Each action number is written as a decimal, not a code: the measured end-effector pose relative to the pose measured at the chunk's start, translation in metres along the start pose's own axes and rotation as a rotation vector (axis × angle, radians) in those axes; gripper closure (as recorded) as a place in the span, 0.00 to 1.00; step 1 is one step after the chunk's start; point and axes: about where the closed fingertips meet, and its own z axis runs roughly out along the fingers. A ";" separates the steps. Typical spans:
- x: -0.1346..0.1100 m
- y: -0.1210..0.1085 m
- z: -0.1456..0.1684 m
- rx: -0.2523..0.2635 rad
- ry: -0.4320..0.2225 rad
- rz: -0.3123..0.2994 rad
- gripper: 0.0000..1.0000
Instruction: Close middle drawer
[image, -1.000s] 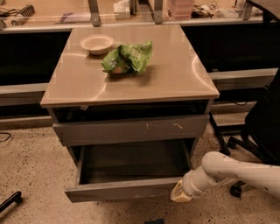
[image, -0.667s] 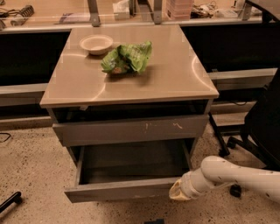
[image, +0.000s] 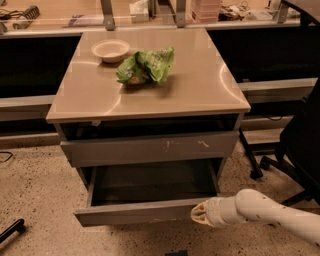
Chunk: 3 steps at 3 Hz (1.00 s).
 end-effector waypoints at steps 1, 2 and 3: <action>0.009 -0.016 0.003 0.090 -0.050 -0.038 1.00; 0.025 -0.038 0.007 0.146 -0.068 -0.038 1.00; 0.043 -0.063 0.007 0.189 -0.063 -0.031 1.00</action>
Offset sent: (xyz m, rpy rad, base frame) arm 0.0781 -0.0384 -0.0132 0.1078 -0.2060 -0.0764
